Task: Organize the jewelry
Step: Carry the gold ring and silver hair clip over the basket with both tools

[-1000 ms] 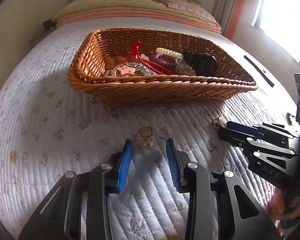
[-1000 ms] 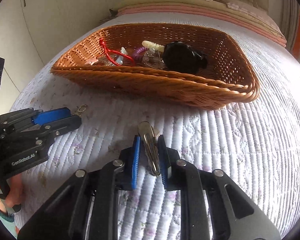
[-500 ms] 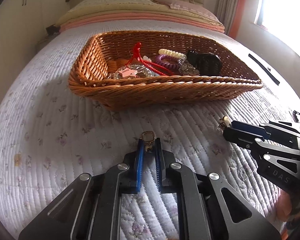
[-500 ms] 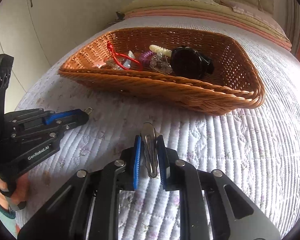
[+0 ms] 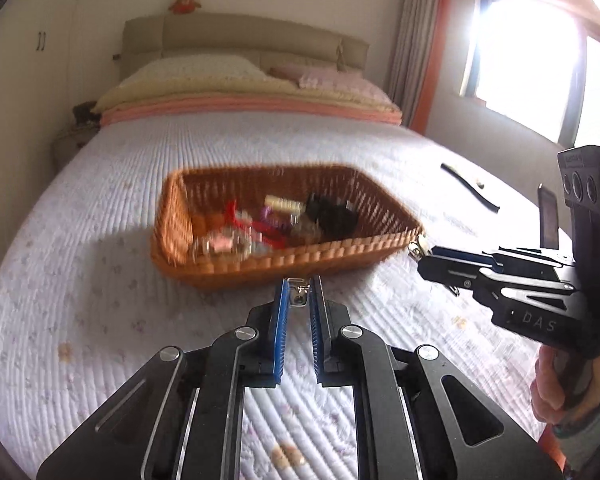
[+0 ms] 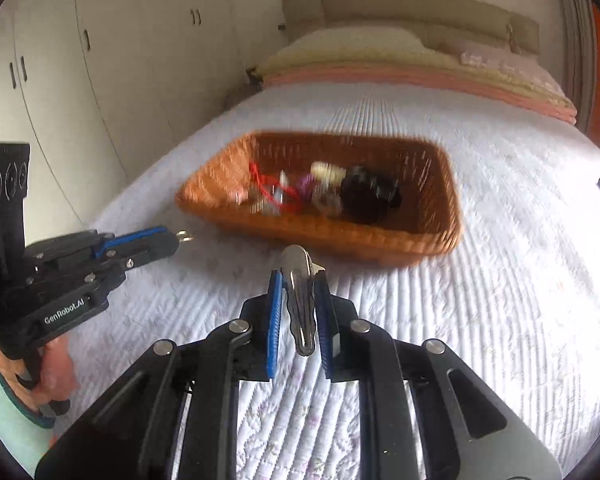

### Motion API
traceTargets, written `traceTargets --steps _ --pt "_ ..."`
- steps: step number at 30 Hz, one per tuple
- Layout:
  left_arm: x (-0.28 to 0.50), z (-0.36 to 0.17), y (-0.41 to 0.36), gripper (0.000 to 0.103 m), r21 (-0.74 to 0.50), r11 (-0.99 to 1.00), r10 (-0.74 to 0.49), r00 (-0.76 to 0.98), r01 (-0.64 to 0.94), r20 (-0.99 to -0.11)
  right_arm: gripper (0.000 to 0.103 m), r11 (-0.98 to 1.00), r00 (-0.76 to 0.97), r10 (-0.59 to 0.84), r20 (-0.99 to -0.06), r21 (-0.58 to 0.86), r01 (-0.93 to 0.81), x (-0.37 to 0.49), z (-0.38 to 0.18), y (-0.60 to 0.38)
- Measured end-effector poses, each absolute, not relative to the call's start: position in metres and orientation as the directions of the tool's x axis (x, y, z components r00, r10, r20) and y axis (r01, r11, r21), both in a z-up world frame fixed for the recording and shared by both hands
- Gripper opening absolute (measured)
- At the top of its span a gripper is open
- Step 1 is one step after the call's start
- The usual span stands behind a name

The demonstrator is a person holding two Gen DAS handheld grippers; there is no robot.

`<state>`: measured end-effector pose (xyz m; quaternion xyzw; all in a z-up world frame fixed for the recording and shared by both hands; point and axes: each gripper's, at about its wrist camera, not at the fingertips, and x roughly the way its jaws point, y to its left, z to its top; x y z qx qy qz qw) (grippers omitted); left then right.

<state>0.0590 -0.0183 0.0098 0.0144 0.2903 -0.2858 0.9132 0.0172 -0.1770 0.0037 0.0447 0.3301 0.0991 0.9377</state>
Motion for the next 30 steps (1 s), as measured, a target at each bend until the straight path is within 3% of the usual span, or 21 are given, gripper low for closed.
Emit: traceTargets --steps 5,10,14,23,30 --pt "0.082 0.049 -0.023 0.009 -0.146 0.841 -0.524 0.721 0.520 -0.453 0.014 0.980 0.830 0.193 -0.523 0.136 -0.142 0.033 0.054 -0.188" --pt "0.132 0.059 -0.026 0.009 -0.240 0.837 -0.545 0.708 0.492 -0.449 0.014 0.979 0.835 0.190 -0.517 0.164 -0.121 0.080 0.071 -0.197" --pt "0.170 0.048 -0.024 0.009 -0.293 0.844 -0.536 0.698 0.448 -0.475 0.014 0.982 0.807 0.172 -0.566 0.166 -0.093 0.131 0.061 -0.200" --pt "0.215 -0.010 -0.036 0.009 -0.250 0.903 -0.426 0.657 0.349 -0.622 0.014 0.973 0.664 0.191 -0.723 0.229 -0.031 0.215 0.002 -0.208" --pt "0.219 -0.022 -0.035 0.013 -0.241 0.914 -0.402 0.645 0.327 -0.650 0.015 0.973 0.635 0.197 -0.747 0.228 -0.033 0.222 -0.009 -0.203"
